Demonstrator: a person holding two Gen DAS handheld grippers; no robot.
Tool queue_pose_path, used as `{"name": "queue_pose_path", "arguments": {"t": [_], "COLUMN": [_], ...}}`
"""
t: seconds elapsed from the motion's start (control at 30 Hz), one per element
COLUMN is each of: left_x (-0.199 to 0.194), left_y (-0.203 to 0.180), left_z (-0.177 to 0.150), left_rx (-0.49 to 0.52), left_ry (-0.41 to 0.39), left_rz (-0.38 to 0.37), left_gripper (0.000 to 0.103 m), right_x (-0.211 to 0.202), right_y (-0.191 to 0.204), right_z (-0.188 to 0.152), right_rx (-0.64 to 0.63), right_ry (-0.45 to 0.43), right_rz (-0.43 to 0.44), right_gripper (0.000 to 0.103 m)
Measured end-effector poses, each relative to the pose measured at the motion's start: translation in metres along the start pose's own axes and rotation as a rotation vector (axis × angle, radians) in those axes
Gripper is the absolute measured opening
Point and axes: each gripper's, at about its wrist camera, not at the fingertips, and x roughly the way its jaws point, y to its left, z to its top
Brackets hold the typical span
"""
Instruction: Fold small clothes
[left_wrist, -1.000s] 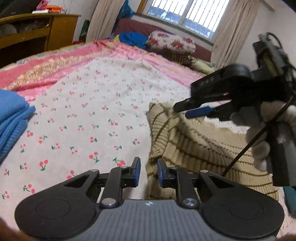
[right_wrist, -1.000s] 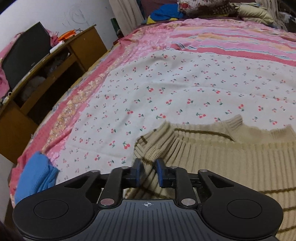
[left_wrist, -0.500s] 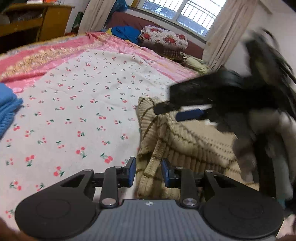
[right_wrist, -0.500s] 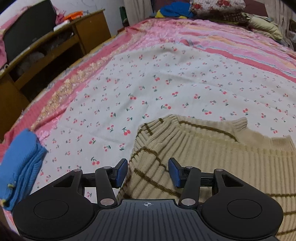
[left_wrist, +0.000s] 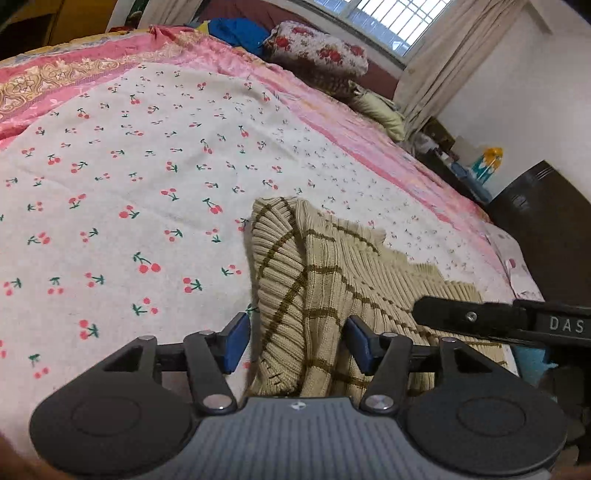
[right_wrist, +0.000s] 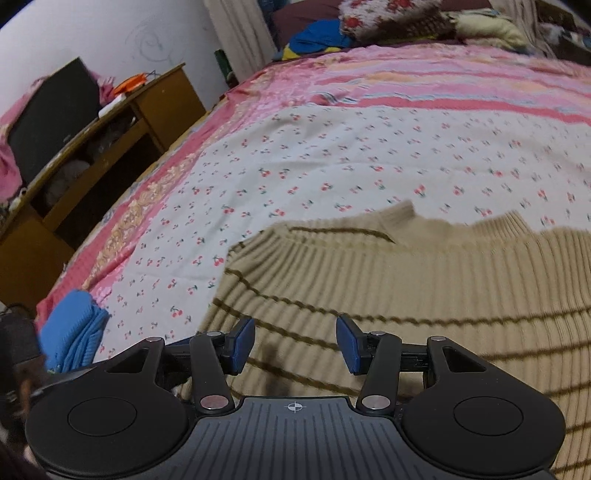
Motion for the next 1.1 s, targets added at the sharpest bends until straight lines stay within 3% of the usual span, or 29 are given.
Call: {"name": "queue_pose_path", "arguments": {"t": [0.07, 0.13, 0.17, 0.23, 0.33, 0.53, 0.63, 0.73, 0.83, 0.97, 1.03, 1.07, 1.1], "left_x": [0.001, 0.004, 0.005, 0.005, -0.003, -0.018, -0.006, 0.013, 0.026, 0.034, 0.036, 0.036, 0.034], "left_y": [-0.001, -0.008, -0.013, -0.021, -0.039, -0.12, -0.161, -0.177, -0.194, -0.215, -0.218, -0.219, -0.221], "left_z": [-0.002, -0.002, -0.002, -0.002, 0.0, -0.001, -0.015, -0.029, -0.046, -0.066, -0.071, -0.072, -0.073], "left_rx": [-0.001, 0.019, 0.031, 0.021, 0.031, 0.185, 0.293, 0.307, 0.384, 0.517, 0.546, 0.556, 0.562], "left_ry": [-0.004, -0.002, 0.0, 0.021, 0.007, -0.008, 0.001, 0.061, 0.097, 0.113, 0.124, 0.125, 0.126], "left_rz": [-0.008, 0.005, 0.01, -0.011, -0.012, -0.12, -0.111, -0.117, -0.079, -0.016, 0.0, 0.006, 0.01], "left_gripper": [0.07, 0.068, 0.063, 0.039, 0.028, 0.025, 0.025, 0.025, 0.025, 0.025, 0.026, 0.026, 0.027], "right_x": [-0.003, -0.005, -0.005, -0.008, -0.018, -0.043, -0.062, -0.078, -0.076, -0.055, -0.045, -0.04, -0.036], "right_y": [-0.01, -0.02, -0.024, -0.032, -0.045, -0.079, -0.105, -0.145, -0.167, -0.162, -0.152, -0.148, -0.146], "right_z": [-0.002, -0.005, -0.006, -0.009, -0.01, -0.008, -0.008, -0.016, -0.021, -0.016, -0.012, -0.009, -0.01], "right_rx": [0.021, 0.045, 0.056, 0.082, 0.103, 0.237, 0.313, 0.437, 0.505, 0.461, 0.411, 0.382, 0.371], "right_ry": [-0.003, -0.005, -0.005, -0.008, -0.028, -0.063, -0.111, -0.144, -0.136, -0.08, -0.056, -0.038, -0.03], "right_rz": [0.012, 0.02, 0.024, 0.037, 0.061, 0.206, 0.226, 0.29, 0.365, 0.334, 0.249, 0.214, 0.194], "right_gripper": [0.048, 0.048, 0.048, 0.048, 0.048, 0.05, 0.05, 0.053, 0.061, 0.065, 0.064, 0.059, 0.043]}}
